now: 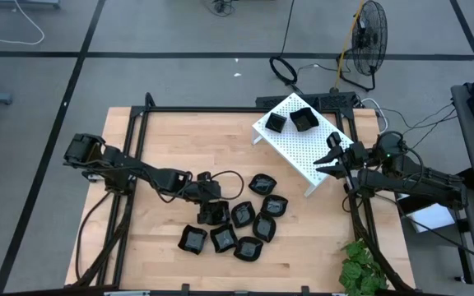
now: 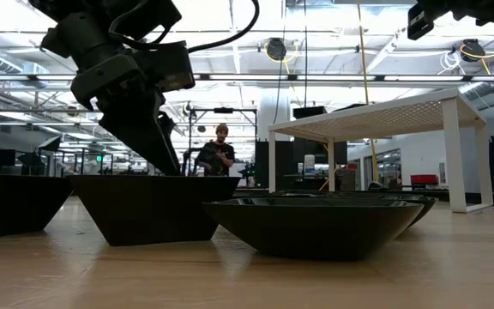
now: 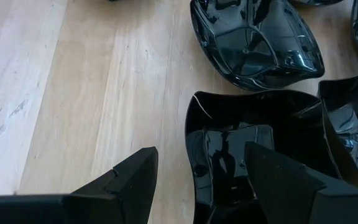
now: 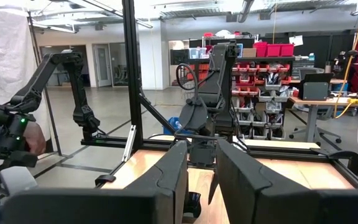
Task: Pick & Place Mini shaped plates
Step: Stack the distorted square plate on top of the other distorted square plates on the shelf
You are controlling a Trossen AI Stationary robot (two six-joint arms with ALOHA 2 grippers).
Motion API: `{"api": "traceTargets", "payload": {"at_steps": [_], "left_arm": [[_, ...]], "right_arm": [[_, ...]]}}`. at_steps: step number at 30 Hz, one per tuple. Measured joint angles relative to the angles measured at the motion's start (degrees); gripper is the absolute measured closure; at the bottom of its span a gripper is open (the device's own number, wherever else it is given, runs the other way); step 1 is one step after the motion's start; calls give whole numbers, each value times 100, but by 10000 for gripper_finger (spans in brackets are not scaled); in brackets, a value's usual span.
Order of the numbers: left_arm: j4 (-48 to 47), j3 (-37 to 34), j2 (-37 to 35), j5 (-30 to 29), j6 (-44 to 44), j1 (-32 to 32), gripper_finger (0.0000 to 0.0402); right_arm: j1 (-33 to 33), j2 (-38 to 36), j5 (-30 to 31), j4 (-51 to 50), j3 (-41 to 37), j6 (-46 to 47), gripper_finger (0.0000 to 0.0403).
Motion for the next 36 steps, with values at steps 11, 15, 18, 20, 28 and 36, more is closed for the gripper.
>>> {"api": "traceTargets", "payload": {"at_steps": [11, 15, 18, 20, 28, 36], "left_arm": [[260, -188, 0, -23, -162, -2, 158], [600, -388, 2, -25, -291, 0, 158], [659, -398, 2, -25, -284, 0, 158], [675, -398, 2, -25, -271, -2, 158], [581, -400, 2, -27, -188, 11, 158], [515, -402, 2, -139, -52, 11, 158]], "right_arm": [[1, 0, 0, -1, 0, 0, 330], [0, 0, 1, -1, 0, -1, 330], [2, 0, -1, -1, 0, -1, 330], [0, 0, 1, 0, 0, 0, 330], [0, 0, -1, 1, 0, 1, 330], [0, 0, 1, -1, 0, 0, 330]]}}
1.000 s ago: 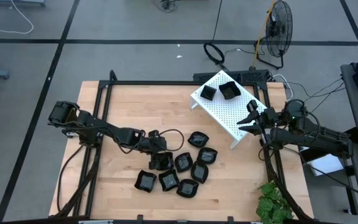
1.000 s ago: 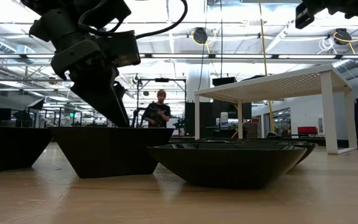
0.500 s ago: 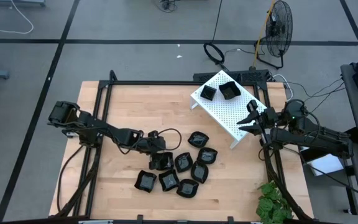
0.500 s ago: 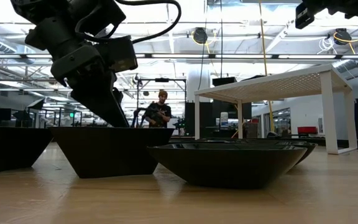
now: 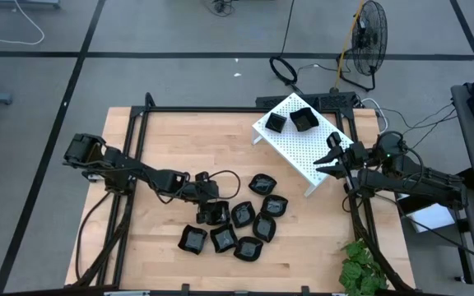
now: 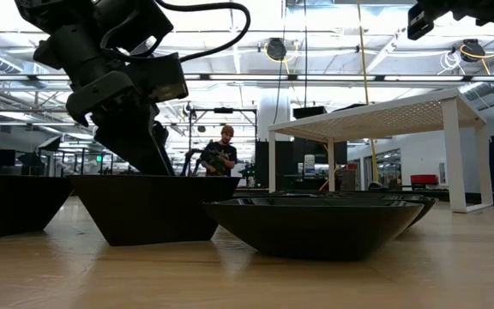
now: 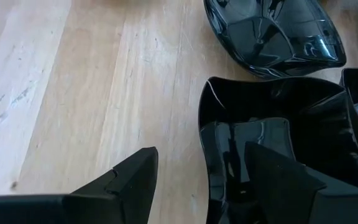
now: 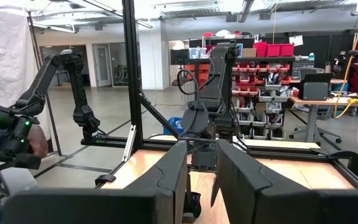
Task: Pick & Place Mini shaped plates
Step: Stack the distorted square plate on top of the other distorted square plates on the shelf
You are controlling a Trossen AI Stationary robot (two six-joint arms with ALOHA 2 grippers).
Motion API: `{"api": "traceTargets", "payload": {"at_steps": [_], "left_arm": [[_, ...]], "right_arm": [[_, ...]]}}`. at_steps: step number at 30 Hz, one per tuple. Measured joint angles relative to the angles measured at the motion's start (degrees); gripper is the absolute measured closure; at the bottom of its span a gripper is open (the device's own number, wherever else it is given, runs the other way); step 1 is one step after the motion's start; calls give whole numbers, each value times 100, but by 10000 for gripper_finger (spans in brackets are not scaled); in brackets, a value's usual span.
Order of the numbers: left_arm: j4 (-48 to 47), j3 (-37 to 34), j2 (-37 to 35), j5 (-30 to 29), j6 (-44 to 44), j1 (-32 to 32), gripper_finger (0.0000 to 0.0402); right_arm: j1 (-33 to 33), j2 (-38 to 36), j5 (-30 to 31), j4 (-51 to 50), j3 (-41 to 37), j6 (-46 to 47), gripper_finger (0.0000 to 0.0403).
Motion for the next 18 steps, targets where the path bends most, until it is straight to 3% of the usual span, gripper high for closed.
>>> {"api": "traceTargets", "payload": {"at_steps": [18], "left_arm": [[-29, 0, 0, -31, 86, 9, 158]], "right_arm": [[0, 0, -1, 0, 0, -1, 330]]}}
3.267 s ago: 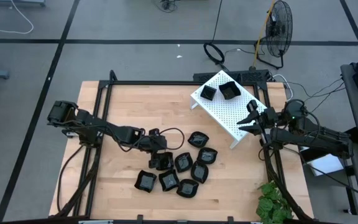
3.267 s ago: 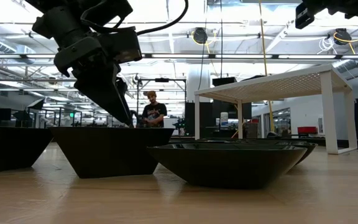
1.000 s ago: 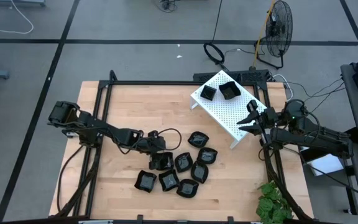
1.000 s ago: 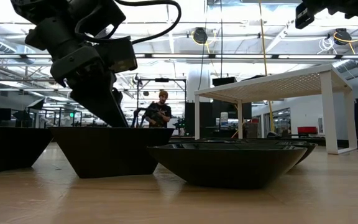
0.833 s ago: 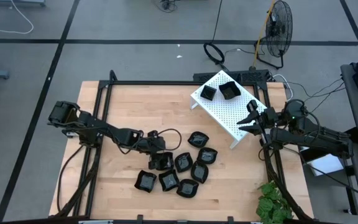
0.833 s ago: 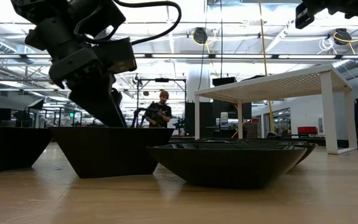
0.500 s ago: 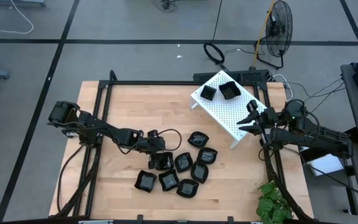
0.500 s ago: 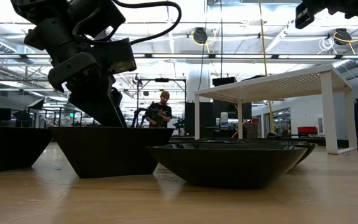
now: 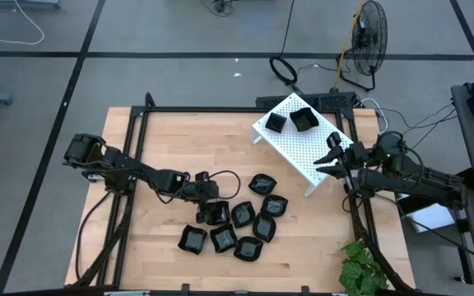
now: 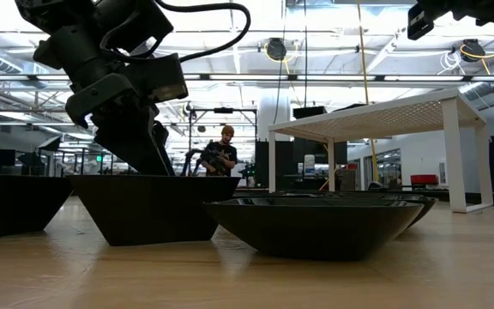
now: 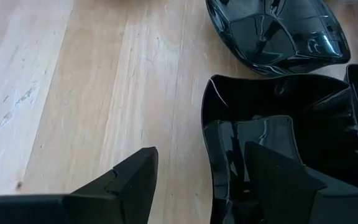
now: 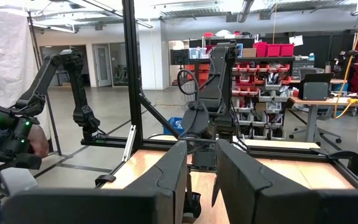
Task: Pick & Place Mini shaped plates
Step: Stack the distorted square plate on top of the other distorted square plates on the shelf
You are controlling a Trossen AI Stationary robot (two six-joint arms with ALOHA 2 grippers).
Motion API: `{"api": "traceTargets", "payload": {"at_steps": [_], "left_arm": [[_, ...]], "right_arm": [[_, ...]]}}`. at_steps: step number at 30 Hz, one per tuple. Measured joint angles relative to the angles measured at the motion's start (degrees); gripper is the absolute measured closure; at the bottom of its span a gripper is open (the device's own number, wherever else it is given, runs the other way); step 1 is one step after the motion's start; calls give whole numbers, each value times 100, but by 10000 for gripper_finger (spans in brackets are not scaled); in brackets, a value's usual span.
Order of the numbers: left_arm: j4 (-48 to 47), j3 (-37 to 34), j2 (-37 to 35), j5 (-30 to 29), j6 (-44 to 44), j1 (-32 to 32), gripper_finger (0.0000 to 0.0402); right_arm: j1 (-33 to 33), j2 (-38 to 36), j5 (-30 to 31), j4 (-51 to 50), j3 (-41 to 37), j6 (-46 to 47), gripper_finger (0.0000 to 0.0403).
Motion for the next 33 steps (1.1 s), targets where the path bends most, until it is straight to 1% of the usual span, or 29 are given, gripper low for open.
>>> {"api": "traceTargets", "payload": {"at_steps": [10, 12, 25, 29, 33], "left_arm": [[-49, 0, 0, 15, -19, 0, 159], [-107, 0, 0, 46, -38, 0, 164], [-95, 0, 1, 40, -44, 0, 280], [-101, 0, 0, 20, -52, 0, 307], [-169, 0, 1, 47, -195, 0, 323]], "right_arm": [[1, 0, 0, 1, 0, 1, 330], [0, 0, -1, 0, 0, 2, 330], [0, 0, 0, 1, 0, 2, 330], [0, 0, -1, 1, 0, 0, 330], [0, 0, 1, 0, 0, 1, 330]]}}
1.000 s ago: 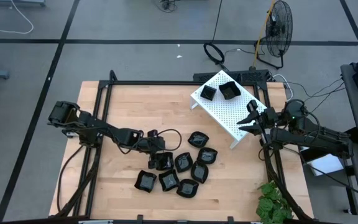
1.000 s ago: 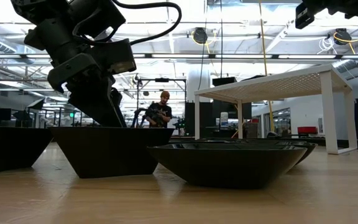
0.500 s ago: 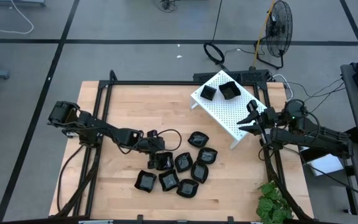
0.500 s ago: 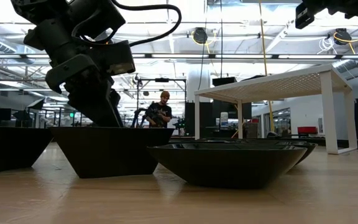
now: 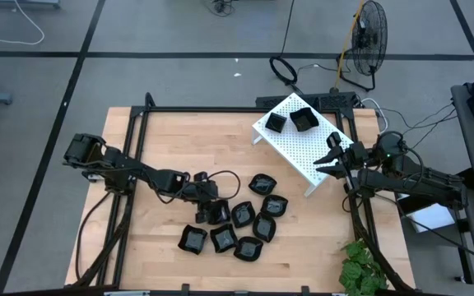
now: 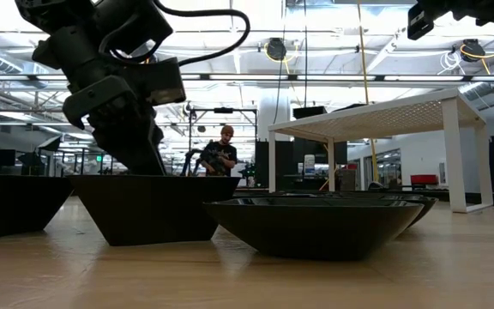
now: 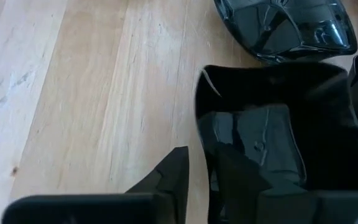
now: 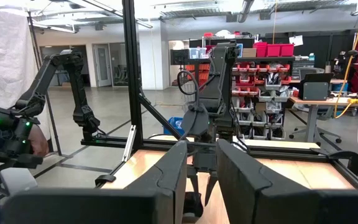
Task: Pick & Place Mini shaped plates
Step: Stack the distorted square plate on top of the other distorted square plates on the shelf
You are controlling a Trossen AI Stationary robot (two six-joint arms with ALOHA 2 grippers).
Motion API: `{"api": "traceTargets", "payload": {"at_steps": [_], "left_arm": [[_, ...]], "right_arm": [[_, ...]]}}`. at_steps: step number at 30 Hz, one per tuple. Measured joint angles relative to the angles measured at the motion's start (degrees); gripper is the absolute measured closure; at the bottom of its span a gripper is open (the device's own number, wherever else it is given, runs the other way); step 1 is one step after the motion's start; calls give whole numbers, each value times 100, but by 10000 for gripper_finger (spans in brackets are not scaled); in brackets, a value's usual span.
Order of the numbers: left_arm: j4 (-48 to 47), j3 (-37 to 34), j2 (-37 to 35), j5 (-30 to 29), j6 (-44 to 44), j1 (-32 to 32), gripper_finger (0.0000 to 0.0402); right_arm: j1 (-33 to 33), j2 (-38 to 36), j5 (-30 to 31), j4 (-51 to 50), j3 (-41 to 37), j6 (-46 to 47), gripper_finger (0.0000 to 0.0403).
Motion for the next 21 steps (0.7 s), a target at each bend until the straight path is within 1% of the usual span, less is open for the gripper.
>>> {"api": "traceTargets", "payload": {"at_steps": [18, 21], "left_arm": [[-132, -17, 2, -49, -354, 0, 328], [-128, -17, 2, -74, -321, 0, 341]], "right_arm": [[2, -2, -2, 2, 0, 1, 330], [0, 0, 0, 0, 0, -1, 330]]}}
